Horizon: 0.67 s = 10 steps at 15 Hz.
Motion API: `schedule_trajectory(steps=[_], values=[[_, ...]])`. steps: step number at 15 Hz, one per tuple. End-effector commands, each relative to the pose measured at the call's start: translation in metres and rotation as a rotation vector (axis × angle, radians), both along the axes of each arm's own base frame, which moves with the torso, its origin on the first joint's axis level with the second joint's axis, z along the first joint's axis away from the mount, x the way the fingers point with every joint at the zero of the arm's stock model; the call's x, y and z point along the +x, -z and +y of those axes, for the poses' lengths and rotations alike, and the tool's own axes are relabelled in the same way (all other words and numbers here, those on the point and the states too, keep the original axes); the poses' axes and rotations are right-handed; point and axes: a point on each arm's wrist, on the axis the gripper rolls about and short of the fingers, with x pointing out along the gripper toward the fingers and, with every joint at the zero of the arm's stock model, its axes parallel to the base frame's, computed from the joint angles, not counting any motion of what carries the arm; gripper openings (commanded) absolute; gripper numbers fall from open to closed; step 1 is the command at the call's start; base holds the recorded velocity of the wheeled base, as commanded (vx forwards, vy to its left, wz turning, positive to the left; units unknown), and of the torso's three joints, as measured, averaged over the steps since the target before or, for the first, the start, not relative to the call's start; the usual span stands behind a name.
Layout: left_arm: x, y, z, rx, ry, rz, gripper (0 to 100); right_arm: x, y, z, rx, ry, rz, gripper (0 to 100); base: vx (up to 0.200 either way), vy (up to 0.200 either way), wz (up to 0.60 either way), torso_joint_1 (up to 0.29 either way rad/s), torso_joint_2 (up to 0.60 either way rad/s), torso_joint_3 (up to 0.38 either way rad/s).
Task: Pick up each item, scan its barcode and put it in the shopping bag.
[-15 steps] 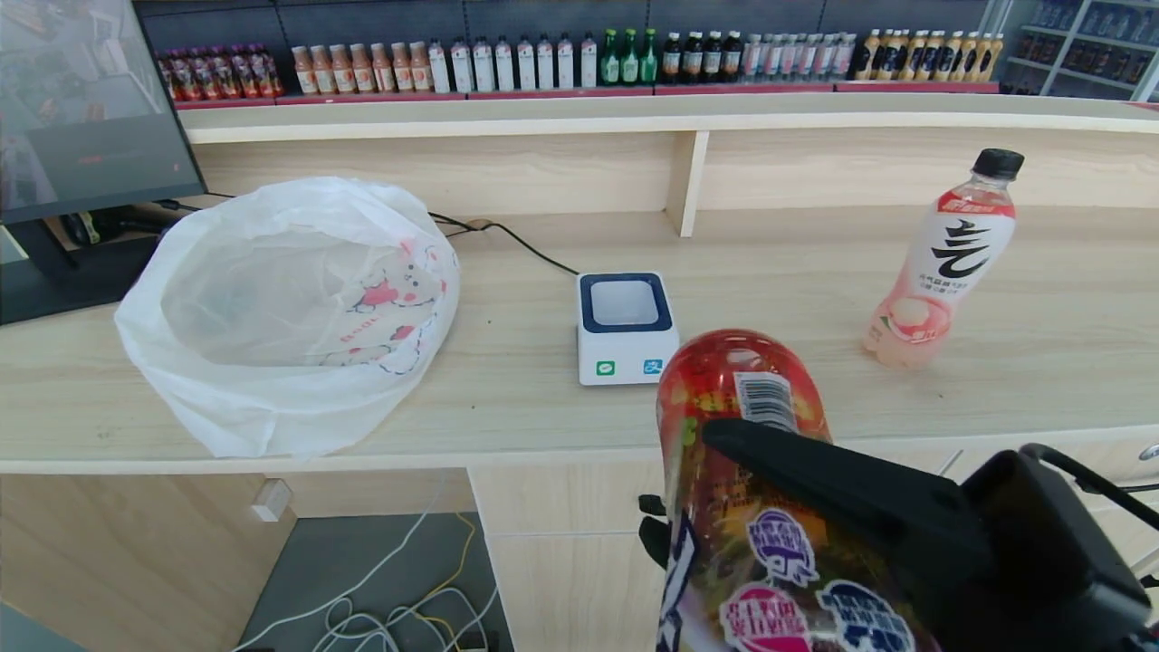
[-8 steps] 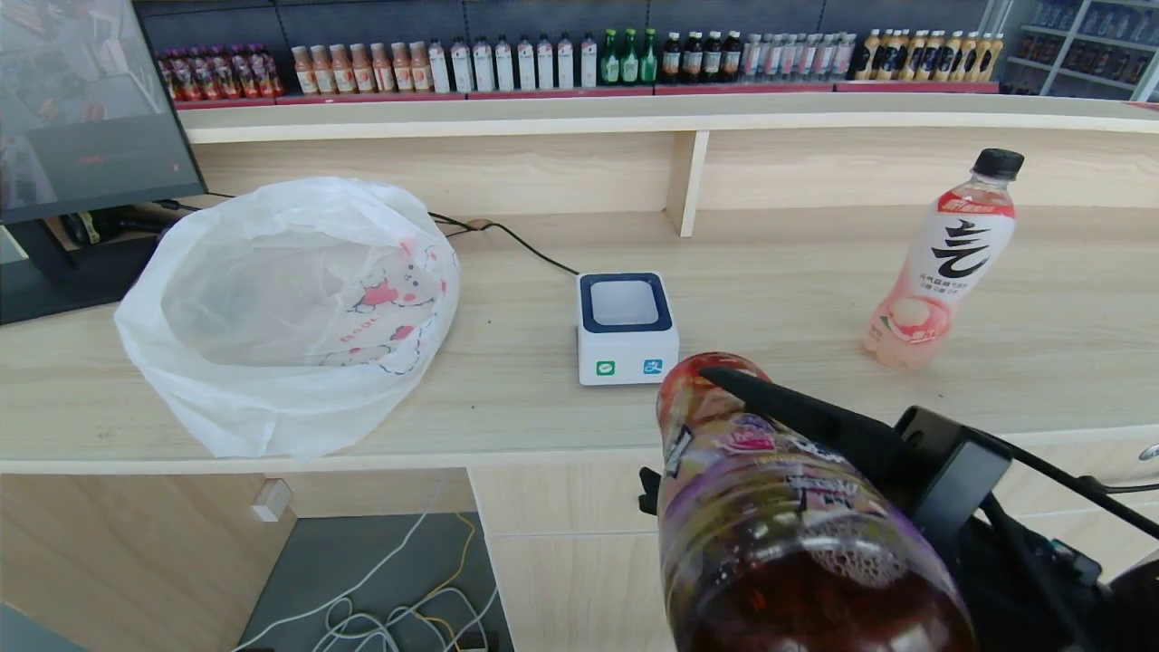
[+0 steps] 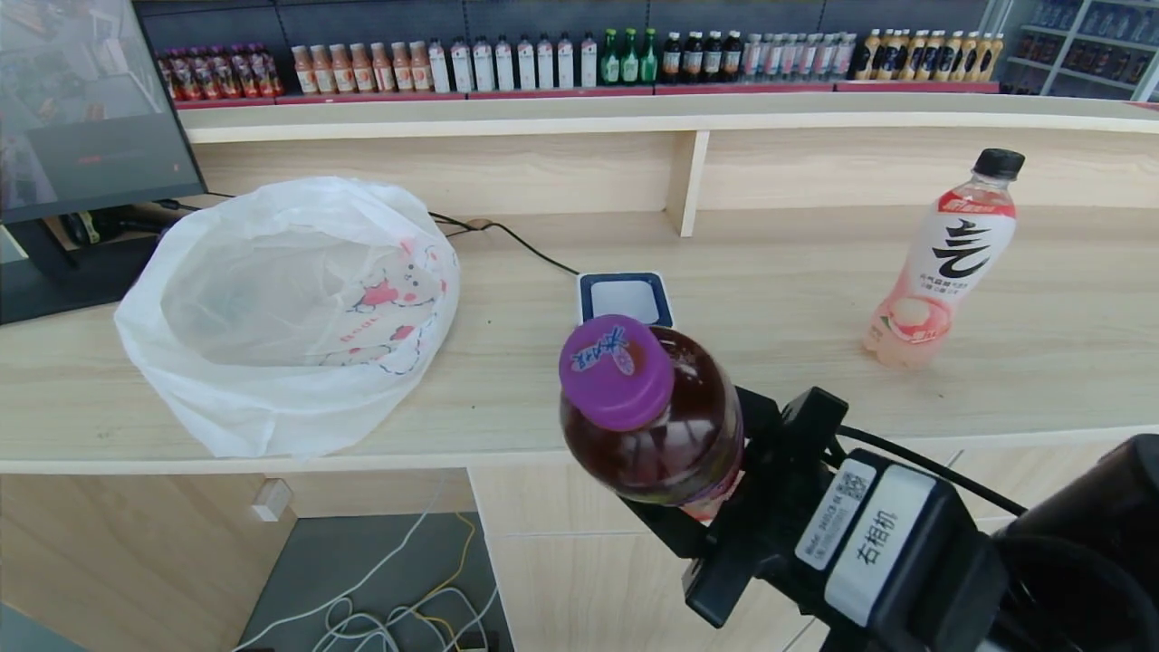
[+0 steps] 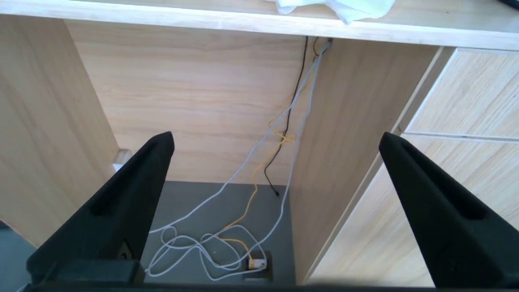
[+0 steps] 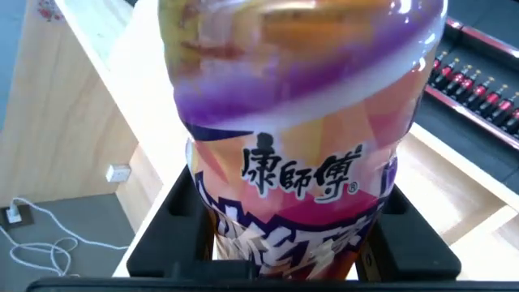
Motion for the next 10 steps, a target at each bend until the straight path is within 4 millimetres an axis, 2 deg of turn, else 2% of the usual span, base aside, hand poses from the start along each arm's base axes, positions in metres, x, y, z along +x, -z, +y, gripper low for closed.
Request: schedule_trajectory(steps=[1,5,7,9,10], values=[[0.000,0.000,0.000,0.001,-0.002,0.000,100,0.012,-0.004,0.001,0.018,0.030,-0.008,0,0.000,0.000,0.00,0.000,0.00,0.000],[0.000,0.000,0.000,-0.001,0.000,0.000,100,0.020,-0.030,-0.001,0.122,0.064,-0.033,0,0.000,0.000,0.00,0.000,0.00,0.000],[0.000,0.000,0.000,-0.001,-0.002,0.000,100,0.024,-0.051,0.001,0.270,0.052,0.026,0,0.000,0.000,0.00,0.000,0.00,0.000],[0.000,0.000,0.000,-0.001,0.000,0.000,100,0.037,-0.072,0.003,0.483,0.131,0.124,0,0.000,0.000,0.00,0.000,0.00,0.000],[0.000,0.000,0.000,-0.001,0.000,0.000,100,0.042,-0.078,0.003,0.532,0.154,0.137,0,0.000,0.000,0.00,0.000,0.00,0.000]])
